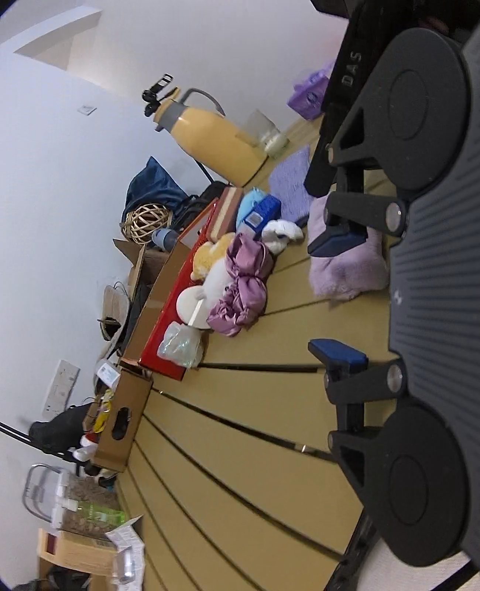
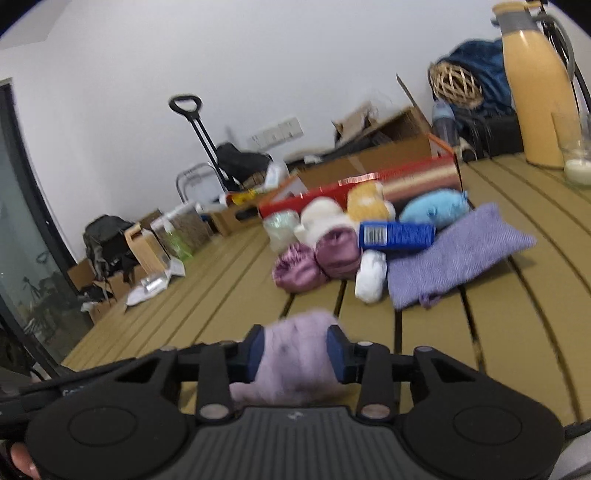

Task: Organize soft objects
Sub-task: 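Carry the lavender towel into the red-rimmed box and release it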

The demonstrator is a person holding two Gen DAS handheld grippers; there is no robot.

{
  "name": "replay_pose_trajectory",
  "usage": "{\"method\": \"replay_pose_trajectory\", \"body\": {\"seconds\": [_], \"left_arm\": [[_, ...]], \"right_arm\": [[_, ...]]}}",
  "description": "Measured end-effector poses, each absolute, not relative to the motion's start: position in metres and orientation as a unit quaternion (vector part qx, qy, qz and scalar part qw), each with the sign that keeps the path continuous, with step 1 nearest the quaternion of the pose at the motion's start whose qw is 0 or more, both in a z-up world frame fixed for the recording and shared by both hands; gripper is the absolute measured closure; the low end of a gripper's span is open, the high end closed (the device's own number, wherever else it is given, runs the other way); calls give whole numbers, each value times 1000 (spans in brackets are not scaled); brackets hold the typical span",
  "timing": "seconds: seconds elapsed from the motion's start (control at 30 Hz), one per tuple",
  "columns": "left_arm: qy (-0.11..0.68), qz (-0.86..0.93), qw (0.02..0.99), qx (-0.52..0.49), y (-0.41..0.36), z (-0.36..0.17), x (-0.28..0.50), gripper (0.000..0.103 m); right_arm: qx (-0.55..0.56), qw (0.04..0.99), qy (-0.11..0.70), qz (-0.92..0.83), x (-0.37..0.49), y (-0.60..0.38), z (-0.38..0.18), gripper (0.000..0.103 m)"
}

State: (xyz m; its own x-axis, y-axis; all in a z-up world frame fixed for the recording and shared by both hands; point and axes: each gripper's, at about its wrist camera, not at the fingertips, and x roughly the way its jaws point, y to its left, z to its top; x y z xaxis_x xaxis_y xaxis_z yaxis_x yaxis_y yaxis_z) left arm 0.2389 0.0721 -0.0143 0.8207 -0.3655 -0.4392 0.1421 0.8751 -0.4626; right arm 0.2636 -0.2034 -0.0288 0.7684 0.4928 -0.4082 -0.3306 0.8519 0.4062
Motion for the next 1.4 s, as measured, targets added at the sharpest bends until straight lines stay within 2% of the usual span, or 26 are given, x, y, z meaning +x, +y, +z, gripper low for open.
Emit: {"method": "replay_pose_trajectory", "body": {"seconds": [0.03,0.2,0.3,0.33,0.37,0.4,0.43,0.53,0.67,0.83,0.97,1.1,1.23,1.3,1.33,1.4], "left_arm": [[268,-141,929,-214,69,-15,238,49],[262,-156,937,-171,43,-18,235,38],[277,-153,935,-159,36,-28,236,41],[282,-152,933,-165,36,-31,237,58],[284,-159,930,-170,36,-32,240,71],[283,-160,929,-175,37,-32,241,81],[278,-160,930,-180,38,-30,242,88],[251,-176,933,-188,41,-9,253,89],[192,-204,944,-172,48,41,304,89],[178,-215,948,-153,52,96,432,89],[208,-182,946,-168,63,97,553,89],[270,-127,940,-162,76,72,658,89],[290,-73,944,-139,77,39,700,88],[279,-83,946,-141,79,39,696,87],[264,-80,950,-148,83,42,691,82],[248,-73,955,-147,89,50,679,75]], "right_arm": [[156,929,256,218,267,-206,-28,56],[189,918,285,202,294,-216,-41,56],[200,911,293,212,290,-216,-51,57],[198,909,298,214,289,-215,-55,59],[201,907,301,215,288,-214,-58,62],[207,905,301,218,287,-215,-60,74],[213,903,303,218,286,-216,-61,75],[220,904,298,214,285,-218,-51,80],[235,903,264,243,325,-222,-10,80],[228,902,246,273,446,-208,43,80],[212,893,289,274,586,-179,67,80],[244,856,377,256,707,-154,44,80],[266,837,434,199,780,-134,-6,78],[249,840,452,168,798,-122,-23,71],[243,841,456,162,801,-117,-29,65],[241,838,457,176,801,-115,-29,60]]}}
